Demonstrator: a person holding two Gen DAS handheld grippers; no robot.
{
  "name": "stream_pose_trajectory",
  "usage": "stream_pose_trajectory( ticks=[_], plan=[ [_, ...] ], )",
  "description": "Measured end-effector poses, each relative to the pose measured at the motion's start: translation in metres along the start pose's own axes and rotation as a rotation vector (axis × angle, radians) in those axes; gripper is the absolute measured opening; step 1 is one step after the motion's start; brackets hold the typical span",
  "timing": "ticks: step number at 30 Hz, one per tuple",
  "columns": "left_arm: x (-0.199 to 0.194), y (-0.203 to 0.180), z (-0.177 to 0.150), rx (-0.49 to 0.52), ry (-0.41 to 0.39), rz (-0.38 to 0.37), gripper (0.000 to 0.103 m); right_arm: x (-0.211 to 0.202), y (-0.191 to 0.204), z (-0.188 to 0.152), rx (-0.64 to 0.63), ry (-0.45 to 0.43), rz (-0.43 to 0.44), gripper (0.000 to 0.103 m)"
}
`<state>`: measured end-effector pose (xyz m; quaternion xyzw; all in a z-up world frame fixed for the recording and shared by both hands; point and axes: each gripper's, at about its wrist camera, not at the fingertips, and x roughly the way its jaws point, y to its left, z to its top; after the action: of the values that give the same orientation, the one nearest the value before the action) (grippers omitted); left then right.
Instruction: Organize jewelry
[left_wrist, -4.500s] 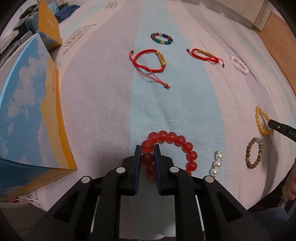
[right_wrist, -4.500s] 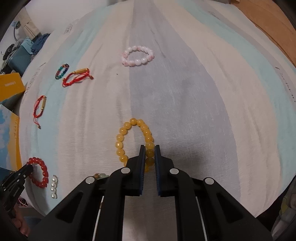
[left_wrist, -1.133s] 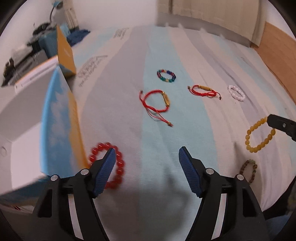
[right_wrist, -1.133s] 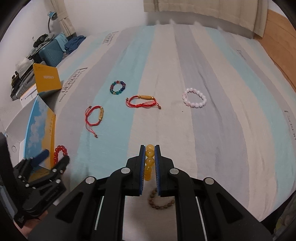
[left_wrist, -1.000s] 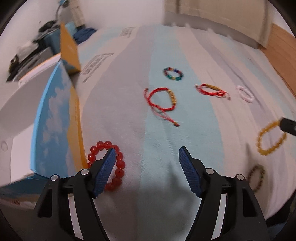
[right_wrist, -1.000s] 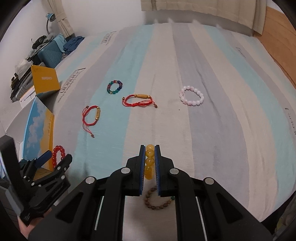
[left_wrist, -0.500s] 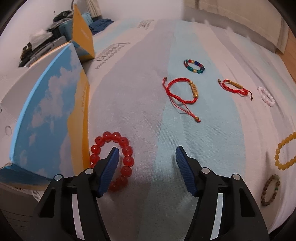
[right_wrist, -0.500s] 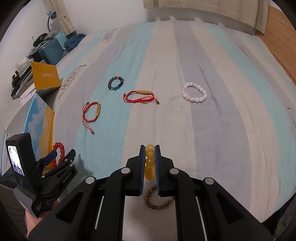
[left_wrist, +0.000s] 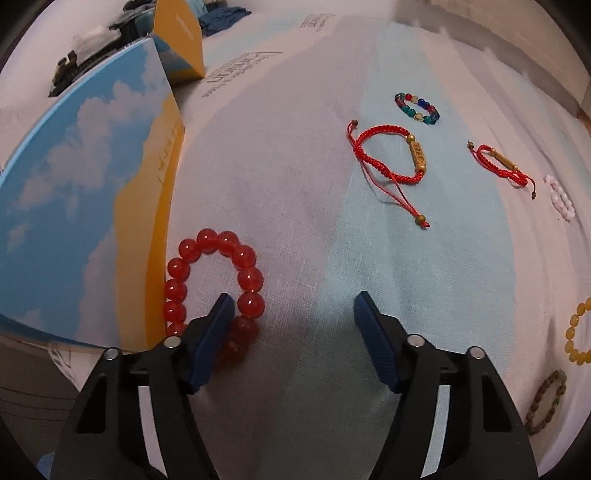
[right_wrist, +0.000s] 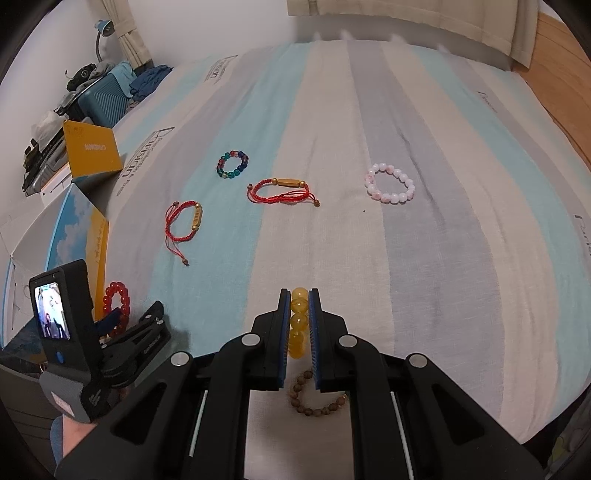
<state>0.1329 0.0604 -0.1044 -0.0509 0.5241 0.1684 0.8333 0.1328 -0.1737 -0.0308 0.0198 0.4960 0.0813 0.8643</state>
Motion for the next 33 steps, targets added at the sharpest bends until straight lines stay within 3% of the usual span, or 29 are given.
stream_pose_trajectory(
  ticks=[6,11,33],
  plan=[
    [0.005,0.002,0.001,-0.009,0.007,-0.038,0.041,-0.001,-0.004,0.000,0.005,-0.002,0.000,0.009],
    [-0.001,0.005,0.001,0.000,0.000,-0.089,0.014,-0.001,-0.006,0.000,0.008,-0.005,0.000,0.009],
    [-0.056,0.000,0.007,0.109,-0.081,-0.230,0.012,-0.003,-0.007,0.000,0.015,-0.012,0.004,0.009]
  ],
)
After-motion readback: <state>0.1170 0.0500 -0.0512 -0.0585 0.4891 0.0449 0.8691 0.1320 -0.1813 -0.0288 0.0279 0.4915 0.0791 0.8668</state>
